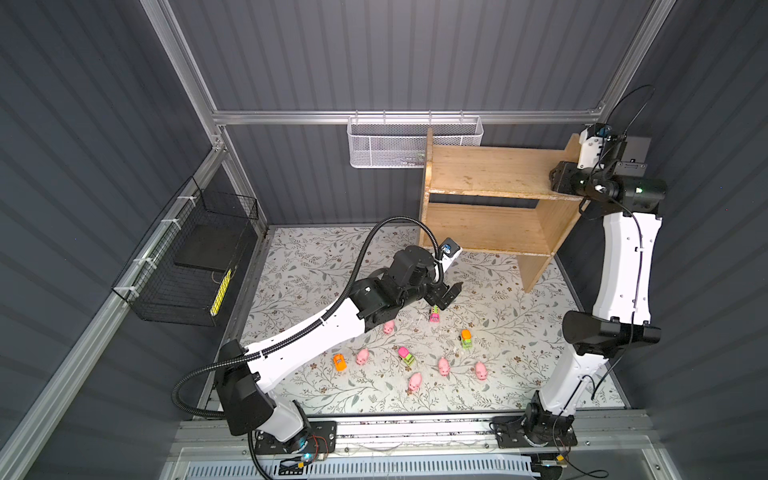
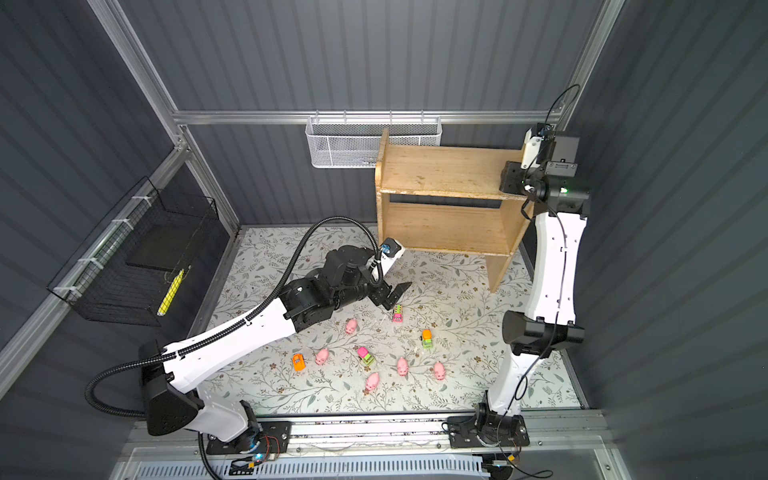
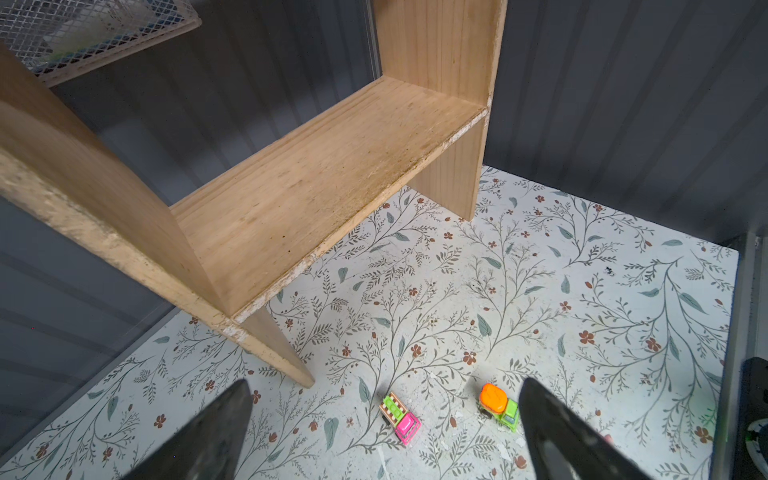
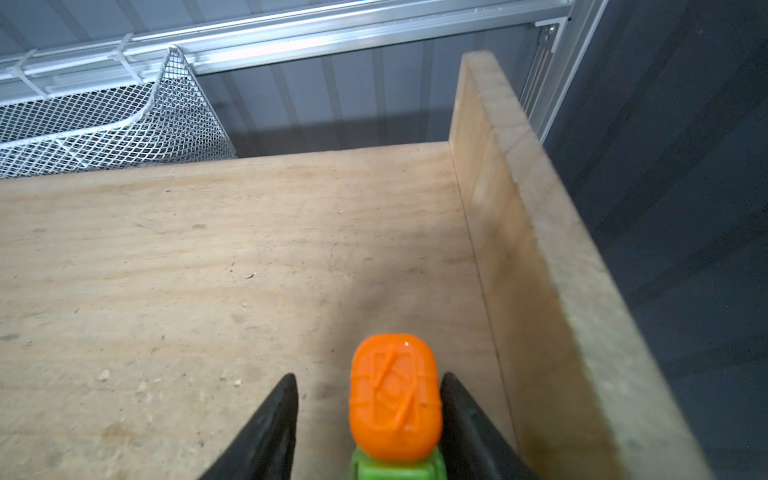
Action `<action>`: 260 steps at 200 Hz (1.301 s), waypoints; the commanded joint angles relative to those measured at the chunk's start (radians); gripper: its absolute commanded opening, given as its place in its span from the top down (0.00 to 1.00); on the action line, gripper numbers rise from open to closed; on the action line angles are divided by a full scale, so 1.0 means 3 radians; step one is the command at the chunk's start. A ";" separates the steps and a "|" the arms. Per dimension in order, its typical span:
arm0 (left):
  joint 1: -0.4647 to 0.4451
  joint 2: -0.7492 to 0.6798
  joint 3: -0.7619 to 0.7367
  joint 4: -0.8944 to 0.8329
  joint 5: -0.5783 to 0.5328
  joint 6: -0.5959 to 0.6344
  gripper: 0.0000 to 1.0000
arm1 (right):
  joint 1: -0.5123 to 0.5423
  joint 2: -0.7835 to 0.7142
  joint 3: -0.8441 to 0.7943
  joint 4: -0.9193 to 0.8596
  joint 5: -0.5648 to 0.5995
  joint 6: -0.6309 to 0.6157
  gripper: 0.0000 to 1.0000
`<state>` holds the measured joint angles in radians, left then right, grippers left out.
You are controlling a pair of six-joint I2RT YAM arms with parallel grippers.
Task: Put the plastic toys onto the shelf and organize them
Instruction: 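Raise the held truck above the top shelf with the right gripper, then lower the truck onto the top shelf and open the right gripper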
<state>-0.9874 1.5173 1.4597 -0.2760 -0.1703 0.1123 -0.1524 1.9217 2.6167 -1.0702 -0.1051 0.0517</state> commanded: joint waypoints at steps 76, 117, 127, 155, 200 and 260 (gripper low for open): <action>0.0038 -0.0009 0.0048 0.0047 0.0108 -0.0057 0.00 | -0.0054 -0.0085 0.0035 0.0034 0.0237 0.0032 0.30; 0.0044 -0.0061 -0.0023 0.0076 0.0098 -0.0073 0.00 | -0.0047 -0.0161 -0.0076 0.0046 0.0188 0.0063 0.28; 0.0040 -0.0082 -0.0043 0.0090 0.0089 -0.0075 0.00 | -0.0036 -0.0165 -0.0080 0.0038 0.0188 0.0065 0.28; 0.0046 -0.0133 -0.0085 0.0107 0.0087 -0.0077 0.00 | 0.0026 -0.0217 -0.0101 0.0082 0.0258 0.0048 0.27; 0.0047 -0.0190 -0.0126 0.0112 0.0084 -0.0083 0.00 | 0.0049 -0.0271 -0.0110 0.0096 0.0271 0.0058 0.25; 0.0054 -0.0299 -0.0280 0.0143 0.0060 -0.0116 0.00 | 0.0128 -0.0488 -0.0185 0.0070 0.0246 0.0067 0.24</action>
<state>-0.9798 1.4582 1.3994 -0.2398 -0.1558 0.0959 -0.1268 1.8328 2.5782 -1.0554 -0.0368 0.0650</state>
